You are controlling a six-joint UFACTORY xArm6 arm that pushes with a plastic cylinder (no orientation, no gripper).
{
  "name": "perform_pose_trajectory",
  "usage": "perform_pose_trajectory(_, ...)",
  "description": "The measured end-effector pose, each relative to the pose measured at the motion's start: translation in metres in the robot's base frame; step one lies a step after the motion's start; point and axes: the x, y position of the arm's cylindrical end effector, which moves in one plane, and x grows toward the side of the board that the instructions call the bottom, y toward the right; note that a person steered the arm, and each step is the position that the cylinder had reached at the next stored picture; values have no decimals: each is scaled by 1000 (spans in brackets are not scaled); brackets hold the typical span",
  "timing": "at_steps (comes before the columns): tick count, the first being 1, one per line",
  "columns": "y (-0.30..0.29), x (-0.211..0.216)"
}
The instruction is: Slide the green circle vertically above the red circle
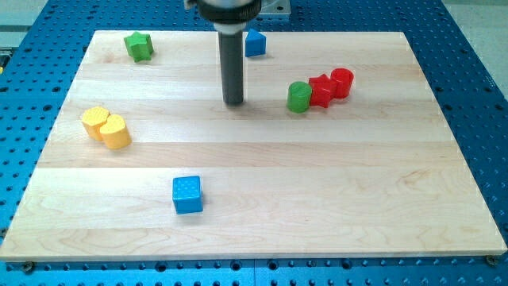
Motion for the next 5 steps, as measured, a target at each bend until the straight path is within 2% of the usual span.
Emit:
perform_pose_trajectory(2,89,58)
perform_pose_trajectory(5,92,-64)
